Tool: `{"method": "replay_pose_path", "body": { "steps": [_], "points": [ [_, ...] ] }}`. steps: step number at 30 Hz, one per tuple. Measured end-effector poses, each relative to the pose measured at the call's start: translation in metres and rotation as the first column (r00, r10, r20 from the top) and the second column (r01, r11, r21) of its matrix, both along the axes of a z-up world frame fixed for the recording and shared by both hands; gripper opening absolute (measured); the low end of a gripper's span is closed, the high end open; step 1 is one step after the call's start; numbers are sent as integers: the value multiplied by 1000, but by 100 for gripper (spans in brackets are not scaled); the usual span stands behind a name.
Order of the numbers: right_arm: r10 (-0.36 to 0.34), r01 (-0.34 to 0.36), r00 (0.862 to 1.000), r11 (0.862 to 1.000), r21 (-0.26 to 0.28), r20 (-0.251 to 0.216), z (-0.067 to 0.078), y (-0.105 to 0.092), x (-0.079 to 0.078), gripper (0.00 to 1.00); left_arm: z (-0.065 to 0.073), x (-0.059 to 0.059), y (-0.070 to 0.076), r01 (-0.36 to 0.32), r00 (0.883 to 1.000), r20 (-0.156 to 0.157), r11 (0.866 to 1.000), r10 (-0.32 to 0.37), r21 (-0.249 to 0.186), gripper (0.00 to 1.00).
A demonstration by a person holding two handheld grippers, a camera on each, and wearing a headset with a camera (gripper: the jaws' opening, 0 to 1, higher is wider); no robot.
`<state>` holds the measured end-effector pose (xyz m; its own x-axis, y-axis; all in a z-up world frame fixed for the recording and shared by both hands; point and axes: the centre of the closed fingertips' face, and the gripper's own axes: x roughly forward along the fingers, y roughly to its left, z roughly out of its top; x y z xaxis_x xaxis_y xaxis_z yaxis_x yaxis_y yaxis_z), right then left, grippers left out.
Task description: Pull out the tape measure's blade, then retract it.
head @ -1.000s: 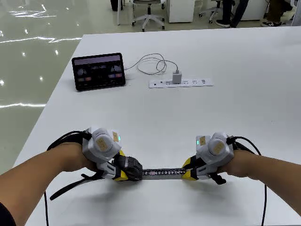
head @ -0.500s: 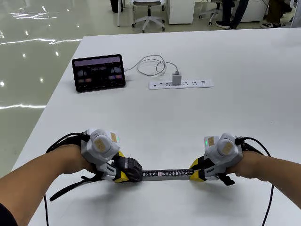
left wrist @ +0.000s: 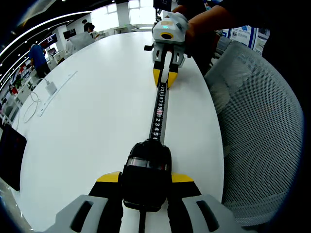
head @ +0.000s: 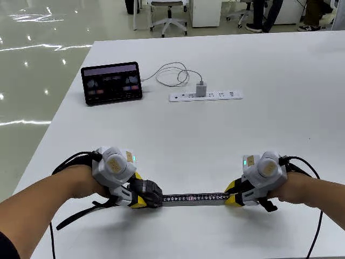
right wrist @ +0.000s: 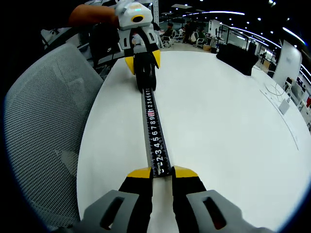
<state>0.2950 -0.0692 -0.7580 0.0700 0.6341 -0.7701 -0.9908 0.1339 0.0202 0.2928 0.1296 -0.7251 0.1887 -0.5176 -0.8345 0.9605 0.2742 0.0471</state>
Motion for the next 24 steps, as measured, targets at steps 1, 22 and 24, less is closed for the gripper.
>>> {"method": "replay_pose_path", "body": {
  "steps": [1,22,24],
  "points": [
    [-1,1,1000,1000,0,-1,0,-1,0,10,0,0,0,1,1000,0,1000,-1,0,31],
    [-6,5,1000,1000,-29,-6,2,-29,2,10,0,0,0,-1,1000,2,1000,1,-10,31],
    [-8,8,1000,999,-31,-5,3,-31,3,10,1,0,0,-3,1000,2,1000,3,-12,31]
  ]
}}
